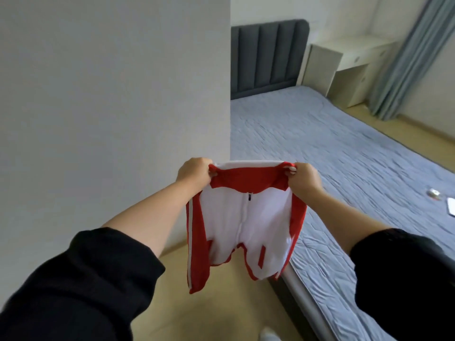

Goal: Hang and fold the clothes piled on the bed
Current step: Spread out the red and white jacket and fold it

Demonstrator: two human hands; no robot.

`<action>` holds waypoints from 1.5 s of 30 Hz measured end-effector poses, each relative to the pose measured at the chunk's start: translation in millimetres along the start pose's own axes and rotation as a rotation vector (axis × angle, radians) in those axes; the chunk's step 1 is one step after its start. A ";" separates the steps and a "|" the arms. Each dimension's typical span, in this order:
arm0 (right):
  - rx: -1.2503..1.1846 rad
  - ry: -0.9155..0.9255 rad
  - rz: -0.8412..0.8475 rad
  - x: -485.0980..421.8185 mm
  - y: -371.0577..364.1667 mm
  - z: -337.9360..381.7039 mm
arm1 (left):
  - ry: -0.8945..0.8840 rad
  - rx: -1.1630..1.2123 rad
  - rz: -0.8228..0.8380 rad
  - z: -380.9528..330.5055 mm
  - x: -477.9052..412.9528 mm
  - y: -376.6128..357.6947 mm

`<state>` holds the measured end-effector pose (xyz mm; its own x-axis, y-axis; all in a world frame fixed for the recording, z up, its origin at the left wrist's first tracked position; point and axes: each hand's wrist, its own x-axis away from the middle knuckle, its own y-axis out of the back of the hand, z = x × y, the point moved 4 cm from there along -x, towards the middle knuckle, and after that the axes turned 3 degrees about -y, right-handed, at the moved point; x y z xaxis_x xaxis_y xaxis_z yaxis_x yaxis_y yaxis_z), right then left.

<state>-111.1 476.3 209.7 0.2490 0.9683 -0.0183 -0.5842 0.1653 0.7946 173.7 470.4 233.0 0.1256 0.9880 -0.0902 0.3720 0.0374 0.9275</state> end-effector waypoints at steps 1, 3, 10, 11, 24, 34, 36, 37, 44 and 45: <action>0.000 -0.035 -0.023 0.8 8.3 -14.5 | -0.039 -0.014 0.020 -11.4 -8.5 -8.7; 0.011 -0.104 -0.055 1.4 25.3 -43.0 | -0.131 -0.077 0.074 -36.1 -25.9 -27.4; 0.239 -0.248 -0.133 -22.2 78.7 -129.5 | -0.391 -0.402 0.200 -129.0 -102.2 -97.9; 0.278 -0.257 -0.144 -30.7 82.6 -141.5 | -0.394 -0.418 0.214 -140.7 -115.4 -108.9; 0.475 -0.439 -0.137 -148.1 40.7 -290.7 | -0.120 -0.112 0.364 -216.1 -258.9 -278.7; -0.045 -0.929 -0.235 -255.0 -21.6 -385.0 | 0.084 0.329 0.508 -249.7 -385.4 -422.1; -0.375 -1.028 -0.299 -279.5 -40.0 -401.4 | 0.208 0.546 0.548 -253.0 -406.6 -443.5; -0.439 -1.024 -0.325 -292.3 -47.0 -407.2 | 0.249 0.634 0.544 -253.5 -416.2 -452.8; -0.454 -0.948 -0.102 -290.6 -142.0 -420.9 | 0.056 0.521 0.739 -209.0 -396.2 -538.6; -0.410 -0.961 -0.048 -276.7 -159.4 -420.5 | 0.058 0.503 0.766 -197.2 -383.7 -551.1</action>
<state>-411.7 260.7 -167.0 0.6833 0.4320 0.5886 -0.7299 0.4250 0.5354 -260.9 100.2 -171.9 0.4615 0.7222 0.5152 0.5641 -0.6871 0.4579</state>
